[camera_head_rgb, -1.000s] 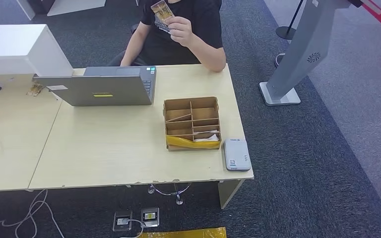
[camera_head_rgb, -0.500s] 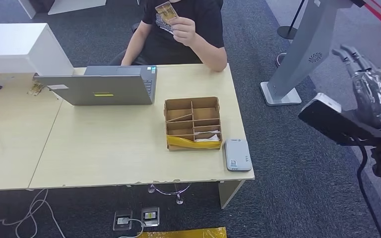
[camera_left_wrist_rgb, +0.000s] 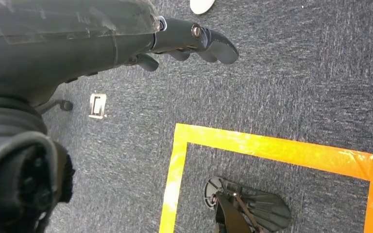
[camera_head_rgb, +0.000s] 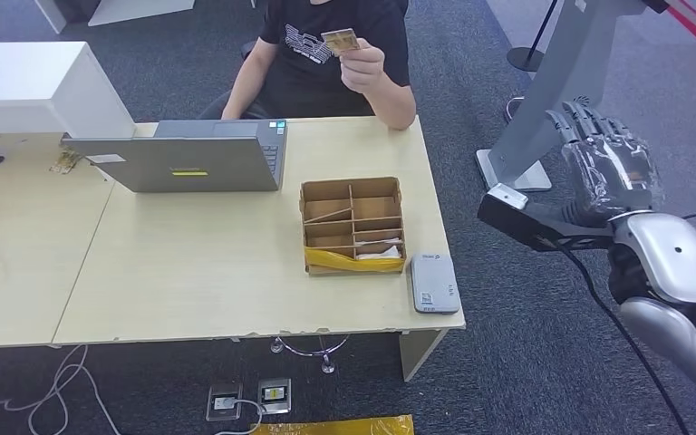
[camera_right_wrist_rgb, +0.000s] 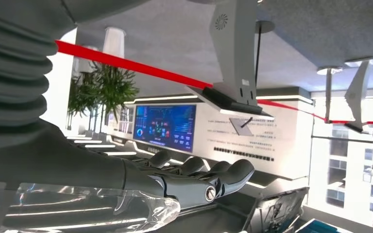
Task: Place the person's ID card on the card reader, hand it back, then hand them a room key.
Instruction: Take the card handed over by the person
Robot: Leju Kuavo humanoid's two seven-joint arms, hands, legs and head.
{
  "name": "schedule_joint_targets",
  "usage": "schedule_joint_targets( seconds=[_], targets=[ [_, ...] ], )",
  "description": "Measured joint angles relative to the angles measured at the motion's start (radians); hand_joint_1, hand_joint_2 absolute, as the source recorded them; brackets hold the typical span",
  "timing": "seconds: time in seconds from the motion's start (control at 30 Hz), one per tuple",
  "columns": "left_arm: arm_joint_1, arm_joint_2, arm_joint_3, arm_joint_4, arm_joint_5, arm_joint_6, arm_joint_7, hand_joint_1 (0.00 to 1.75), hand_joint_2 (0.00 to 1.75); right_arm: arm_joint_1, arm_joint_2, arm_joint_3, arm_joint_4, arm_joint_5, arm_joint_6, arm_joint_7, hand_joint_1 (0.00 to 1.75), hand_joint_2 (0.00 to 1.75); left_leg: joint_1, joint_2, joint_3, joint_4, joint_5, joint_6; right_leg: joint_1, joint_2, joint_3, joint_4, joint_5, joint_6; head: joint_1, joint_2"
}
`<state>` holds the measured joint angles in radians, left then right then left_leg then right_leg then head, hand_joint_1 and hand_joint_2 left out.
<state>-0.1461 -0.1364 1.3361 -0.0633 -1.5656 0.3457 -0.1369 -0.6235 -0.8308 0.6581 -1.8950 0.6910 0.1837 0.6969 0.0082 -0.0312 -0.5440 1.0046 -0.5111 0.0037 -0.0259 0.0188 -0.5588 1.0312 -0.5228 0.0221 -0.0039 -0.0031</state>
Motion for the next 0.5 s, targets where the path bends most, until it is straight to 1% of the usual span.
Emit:
schedule_joint_targets(
  seconds=[0.1, 0.2, 0.33, 0.5],
  targets=[
    [0.000, -0.002, 0.000, 0.000, 0.000, 0.001, 0.003, 0.00, 0.00, -0.011, 0.038, 0.031, 0.052, 0.049, -0.017, 0.000, 0.00, 1.75, 0.000, 0.000, 0.000, 0.000, 0.000, 0.000, 0.000, 0.000, 0.000, 0.000, 0.000, 0.000, 0.000, 0.000],
    [0.000, -0.004, 0.000, 0.000, 0.000, 0.003, 0.010, 0.00, 0.00, -0.028, 0.092, 0.064, 0.123, 0.082, -0.054, 0.000, 0.00, 1.75, 0.000, 0.000, 0.000, 0.000, 0.000, 0.000, 0.000, 0.000, 0.000, 0.000, 0.000, 0.000, 0.000, 0.000],
    [0.001, -0.005, 0.000, 0.000, 0.000, 0.004, 0.014, 0.00, 0.00, -0.043, 0.147, 0.092, 0.197, 0.087, -0.073, 0.000, 0.00, 1.75, 0.000, -0.001, 0.000, 0.000, 0.001, 0.000, 0.000, -0.001, 0.000, 0.000, 0.000, 0.000, 0.000, 0.000],
    [0.000, -0.006, 0.000, 0.000, 0.000, 0.006, 0.016, 0.00, 0.00, -0.061, 0.203, 0.124, 0.276, 0.110, -0.105, 0.000, 0.00, 1.75, 0.000, -0.001, 0.000, 0.000, 0.001, 0.000, 0.000, -0.001, 0.000, 0.000, 0.000, 0.000, 0.000, 0.000]
  ],
)
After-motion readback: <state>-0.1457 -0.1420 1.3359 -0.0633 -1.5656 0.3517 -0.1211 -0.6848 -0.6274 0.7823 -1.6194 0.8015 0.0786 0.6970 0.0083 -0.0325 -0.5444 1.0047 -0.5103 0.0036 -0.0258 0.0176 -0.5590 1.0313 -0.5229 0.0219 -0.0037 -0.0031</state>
